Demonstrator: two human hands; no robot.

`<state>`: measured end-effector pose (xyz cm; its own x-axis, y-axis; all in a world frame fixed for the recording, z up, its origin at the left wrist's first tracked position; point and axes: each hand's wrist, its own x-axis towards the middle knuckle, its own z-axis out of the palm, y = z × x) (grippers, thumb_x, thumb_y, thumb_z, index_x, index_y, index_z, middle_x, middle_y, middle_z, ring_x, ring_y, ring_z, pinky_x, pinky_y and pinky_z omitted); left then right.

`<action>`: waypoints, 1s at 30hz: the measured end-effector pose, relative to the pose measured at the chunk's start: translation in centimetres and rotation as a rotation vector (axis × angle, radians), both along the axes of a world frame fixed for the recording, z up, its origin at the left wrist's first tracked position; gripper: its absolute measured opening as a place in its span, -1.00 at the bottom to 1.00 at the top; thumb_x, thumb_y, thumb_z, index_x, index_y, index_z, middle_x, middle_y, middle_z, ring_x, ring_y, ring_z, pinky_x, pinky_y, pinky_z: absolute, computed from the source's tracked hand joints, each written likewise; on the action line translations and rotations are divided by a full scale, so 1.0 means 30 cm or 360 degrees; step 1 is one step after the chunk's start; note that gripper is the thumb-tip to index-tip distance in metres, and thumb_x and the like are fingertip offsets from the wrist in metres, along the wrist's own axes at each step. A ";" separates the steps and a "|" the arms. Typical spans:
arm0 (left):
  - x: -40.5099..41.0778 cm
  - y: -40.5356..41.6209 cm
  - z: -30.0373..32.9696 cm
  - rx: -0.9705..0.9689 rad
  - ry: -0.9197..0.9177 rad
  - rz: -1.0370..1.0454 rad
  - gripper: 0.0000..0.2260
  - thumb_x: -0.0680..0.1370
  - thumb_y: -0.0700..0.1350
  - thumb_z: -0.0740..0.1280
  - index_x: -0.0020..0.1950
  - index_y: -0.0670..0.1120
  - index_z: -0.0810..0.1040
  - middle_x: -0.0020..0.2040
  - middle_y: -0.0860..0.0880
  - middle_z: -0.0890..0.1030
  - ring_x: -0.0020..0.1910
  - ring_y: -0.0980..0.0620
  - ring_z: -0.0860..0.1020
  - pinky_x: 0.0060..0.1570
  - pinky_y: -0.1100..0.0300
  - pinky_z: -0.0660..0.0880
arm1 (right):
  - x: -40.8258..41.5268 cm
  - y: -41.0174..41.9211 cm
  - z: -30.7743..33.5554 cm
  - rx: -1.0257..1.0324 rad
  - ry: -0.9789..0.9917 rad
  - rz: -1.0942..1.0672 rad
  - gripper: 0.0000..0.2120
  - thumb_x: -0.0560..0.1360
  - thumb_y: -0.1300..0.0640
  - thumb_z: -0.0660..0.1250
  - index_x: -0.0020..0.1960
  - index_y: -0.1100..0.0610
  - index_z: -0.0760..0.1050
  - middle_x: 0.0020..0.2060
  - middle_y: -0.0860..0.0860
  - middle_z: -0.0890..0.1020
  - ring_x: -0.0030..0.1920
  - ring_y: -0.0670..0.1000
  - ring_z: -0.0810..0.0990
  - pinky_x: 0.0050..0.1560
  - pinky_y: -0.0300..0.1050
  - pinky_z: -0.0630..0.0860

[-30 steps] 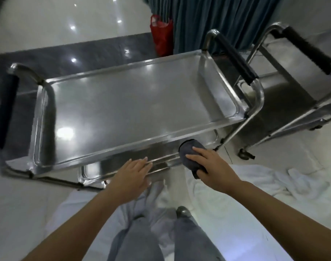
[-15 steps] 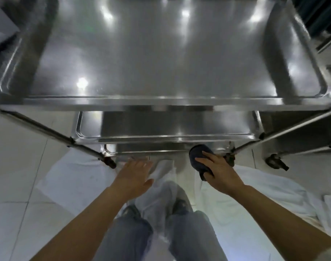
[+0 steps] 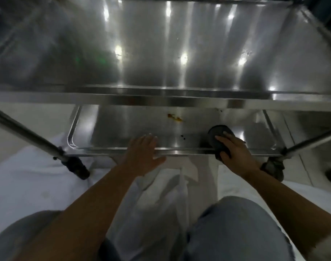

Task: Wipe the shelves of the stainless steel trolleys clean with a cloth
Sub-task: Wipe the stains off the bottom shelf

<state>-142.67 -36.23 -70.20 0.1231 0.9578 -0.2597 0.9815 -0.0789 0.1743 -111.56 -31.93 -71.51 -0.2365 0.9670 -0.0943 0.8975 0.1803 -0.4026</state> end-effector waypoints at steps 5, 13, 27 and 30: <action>-0.013 0.043 -0.195 -0.0045 0.0147 0.0140 -0.28 0.56 0.34 0.00 0.57 -0.09 0.04 0.58 -0.08 0.06 0.54 -0.03 0.04 0.47 -0.07 -0.07 | 0.002 0.026 -0.185 0.0011 0.0039 -0.0055 -0.47 0.49 0.25 0.30 0.45 0.08 0.31 0.47 0.19 0.25 0.44 0.24 0.23 0.44 0.12 0.17; -0.039 0.140 -0.356 -0.0020 0.0101 0.0343 -0.20 0.55 0.36 -0.08 0.57 -0.17 -0.13 0.58 -0.17 -0.12 0.56 -0.13 -0.13 0.46 -0.17 -0.17 | 0.031 0.118 -0.248 -0.0049 0.0022 -0.0059 -0.44 0.55 0.21 0.23 0.51 0.03 0.17 0.52 0.13 0.15 0.50 0.15 0.10 0.46 0.07 0.09; -0.068 0.177 -0.517 0.0005 0.0048 0.0400 0.16 0.11 0.55 -0.53 0.55 -0.13 -0.26 0.57 -0.11 -0.26 0.53 -0.10 -0.30 0.42 -0.17 -0.28 | -0.376 0.164 -0.326 0.0087 -0.0232 0.0520 -0.47 0.59 -0.21 0.05 0.52 -0.19 0.03 0.55 -0.14 -0.03 0.54 0.03 -0.12 0.47 0.19 0.05; -0.073 0.182 -0.503 -0.0036 0.0008 0.0376 0.12 0.15 0.55 -0.46 0.54 -0.12 -0.30 0.56 -0.12 -0.30 0.52 -0.10 -0.33 0.42 -0.17 -0.31 | -0.206 0.210 -0.335 0.0149 -0.0169 0.0180 -0.47 0.57 -0.12 0.18 0.50 -0.12 0.17 0.54 -0.06 0.08 0.53 0.10 0.03 0.41 0.23 0.17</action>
